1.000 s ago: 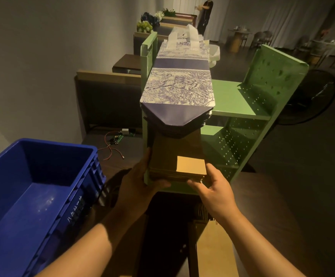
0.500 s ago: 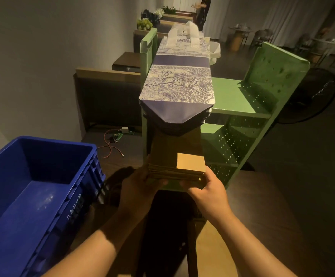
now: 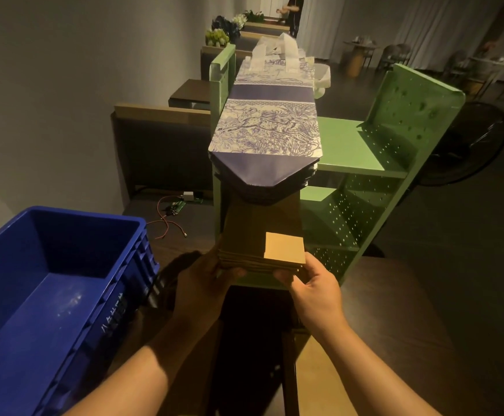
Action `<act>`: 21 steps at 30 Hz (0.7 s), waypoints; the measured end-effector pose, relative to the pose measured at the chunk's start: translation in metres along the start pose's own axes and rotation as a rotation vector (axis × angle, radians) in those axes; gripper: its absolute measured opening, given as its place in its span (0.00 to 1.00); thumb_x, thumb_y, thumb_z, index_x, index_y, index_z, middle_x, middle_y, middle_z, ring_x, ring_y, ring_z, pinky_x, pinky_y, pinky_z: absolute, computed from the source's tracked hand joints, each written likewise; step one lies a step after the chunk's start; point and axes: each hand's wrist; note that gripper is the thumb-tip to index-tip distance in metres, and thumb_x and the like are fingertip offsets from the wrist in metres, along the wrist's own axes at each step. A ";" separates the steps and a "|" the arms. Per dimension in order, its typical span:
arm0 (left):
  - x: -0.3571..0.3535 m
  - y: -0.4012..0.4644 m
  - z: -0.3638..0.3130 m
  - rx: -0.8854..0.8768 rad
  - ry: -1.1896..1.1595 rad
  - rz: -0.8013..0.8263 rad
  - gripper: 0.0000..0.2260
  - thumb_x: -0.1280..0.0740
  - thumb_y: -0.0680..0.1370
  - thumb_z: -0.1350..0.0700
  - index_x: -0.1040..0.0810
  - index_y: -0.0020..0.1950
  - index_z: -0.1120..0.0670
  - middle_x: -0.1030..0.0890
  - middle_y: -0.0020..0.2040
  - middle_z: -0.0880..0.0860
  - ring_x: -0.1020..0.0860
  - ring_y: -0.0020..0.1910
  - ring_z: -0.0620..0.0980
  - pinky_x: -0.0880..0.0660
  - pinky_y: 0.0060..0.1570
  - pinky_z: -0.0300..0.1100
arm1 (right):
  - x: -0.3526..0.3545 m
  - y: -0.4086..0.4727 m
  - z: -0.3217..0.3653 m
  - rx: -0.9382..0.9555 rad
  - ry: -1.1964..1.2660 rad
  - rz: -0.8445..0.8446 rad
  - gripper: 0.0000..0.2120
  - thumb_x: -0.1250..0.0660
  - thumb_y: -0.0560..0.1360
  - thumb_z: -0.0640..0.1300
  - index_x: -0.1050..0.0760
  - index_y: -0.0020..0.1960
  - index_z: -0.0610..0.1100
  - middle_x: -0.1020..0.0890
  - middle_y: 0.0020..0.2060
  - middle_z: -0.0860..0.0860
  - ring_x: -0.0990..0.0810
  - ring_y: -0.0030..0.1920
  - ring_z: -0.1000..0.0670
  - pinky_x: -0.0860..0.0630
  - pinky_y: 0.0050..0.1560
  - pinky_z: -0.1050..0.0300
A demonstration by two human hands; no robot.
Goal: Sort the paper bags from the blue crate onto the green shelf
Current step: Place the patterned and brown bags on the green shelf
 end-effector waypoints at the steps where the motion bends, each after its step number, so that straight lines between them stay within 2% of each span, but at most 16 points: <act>1: 0.000 0.000 -0.001 -0.014 -0.014 0.000 0.10 0.27 0.78 0.52 0.19 0.59 0.48 0.18 0.42 0.31 0.21 0.37 0.31 0.28 0.36 0.25 | -0.001 0.000 -0.001 -0.001 0.001 -0.002 0.18 0.26 0.76 0.47 0.26 0.55 0.69 0.18 0.50 0.73 0.23 0.56 0.71 0.26 0.54 0.72; 3: 0.000 -0.001 -0.005 -0.047 -0.052 0.001 0.18 0.28 0.77 0.48 0.22 0.66 0.50 0.16 0.49 0.35 0.19 0.44 0.33 0.25 0.41 0.26 | -0.001 -0.001 -0.001 -0.001 0.005 -0.008 0.16 0.26 0.75 0.51 0.26 0.55 0.69 0.19 0.53 0.70 0.23 0.58 0.67 0.26 0.56 0.68; 6: 0.000 0.001 -0.007 -0.082 -0.019 -0.024 0.17 0.30 0.79 0.49 0.22 0.67 0.52 0.18 0.51 0.32 0.18 0.48 0.34 0.25 0.43 0.26 | -0.004 -0.003 0.002 0.006 0.019 -0.017 0.15 0.28 0.71 0.57 0.26 0.55 0.70 0.19 0.51 0.74 0.23 0.57 0.71 0.26 0.49 0.74; 8: 0.000 0.003 -0.005 -0.083 0.006 -0.033 0.16 0.30 0.80 0.52 0.21 0.67 0.54 0.19 0.50 0.28 0.18 0.48 0.33 0.25 0.43 0.25 | -0.005 -0.003 0.002 0.013 0.030 -0.027 0.15 0.27 0.72 0.56 0.25 0.55 0.70 0.19 0.50 0.76 0.24 0.56 0.73 0.25 0.49 0.74; 10: -0.001 0.003 -0.005 -0.080 -0.003 -0.033 0.16 0.30 0.80 0.53 0.21 0.68 0.53 0.20 0.50 0.25 0.19 0.49 0.30 0.26 0.44 0.24 | -0.005 -0.003 0.001 0.007 0.030 -0.025 0.16 0.25 0.73 0.52 0.24 0.56 0.68 0.18 0.52 0.71 0.22 0.58 0.69 0.23 0.56 0.67; 12: 0.001 0.002 -0.009 -0.121 -0.063 -0.013 0.21 0.29 0.79 0.50 0.27 0.72 0.44 0.20 0.55 0.26 0.20 0.54 0.30 0.26 0.48 0.24 | -0.003 -0.005 0.000 0.025 0.034 -0.031 0.21 0.24 0.73 0.49 0.25 0.61 0.65 0.19 0.61 0.66 0.24 0.64 0.63 0.24 0.65 0.58; 13: 0.003 0.001 -0.013 -0.147 -0.104 0.000 0.26 0.28 0.78 0.47 0.32 0.74 0.39 0.21 0.58 0.28 0.20 0.57 0.31 0.26 0.51 0.24 | -0.001 -0.006 0.000 0.044 0.023 -0.038 0.26 0.24 0.72 0.50 0.27 0.67 0.61 0.24 0.67 0.64 0.27 0.69 0.60 0.28 0.69 0.57; 15: 0.007 0.000 -0.023 -0.170 -0.154 0.001 0.29 0.30 0.77 0.39 0.39 0.74 0.28 0.22 0.62 0.29 0.21 0.60 0.33 0.26 0.54 0.25 | 0.002 -0.009 0.005 0.081 -0.006 -0.071 0.39 0.27 0.71 0.55 0.37 0.78 0.52 0.33 0.70 0.63 0.35 0.72 0.60 0.35 0.71 0.63; 17: 0.007 0.001 -0.026 -0.174 -0.168 -0.041 0.25 0.35 0.77 0.32 0.39 0.72 0.23 0.21 0.60 0.29 0.19 0.58 0.34 0.24 0.52 0.26 | 0.005 -0.007 0.007 0.122 -0.014 -0.080 0.41 0.31 0.70 0.57 0.39 0.80 0.49 0.32 0.68 0.65 0.34 0.71 0.62 0.35 0.69 0.67; 19: 0.003 -0.001 -0.023 -0.181 -0.167 -0.099 0.21 0.39 0.79 0.34 0.36 0.73 0.29 0.18 0.56 0.30 0.17 0.52 0.35 0.22 0.47 0.28 | 0.004 -0.004 0.009 0.114 -0.018 -0.087 0.38 0.31 0.72 0.56 0.37 0.79 0.48 0.30 0.65 0.66 0.32 0.70 0.62 0.33 0.69 0.65; 21: 0.000 -0.002 -0.016 -0.172 -0.166 -0.123 0.19 0.40 0.81 0.40 0.33 0.72 0.35 0.17 0.53 0.31 0.16 0.49 0.35 0.21 0.45 0.30 | 0.003 0.000 0.009 0.094 -0.010 -0.105 0.33 0.30 0.76 0.51 0.36 0.78 0.47 0.29 0.65 0.64 0.32 0.69 0.61 0.33 0.69 0.64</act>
Point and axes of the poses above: each hand's wrist, its own y-axis towards the middle knuckle, its own x-axis out of the back of the hand, z = x × y
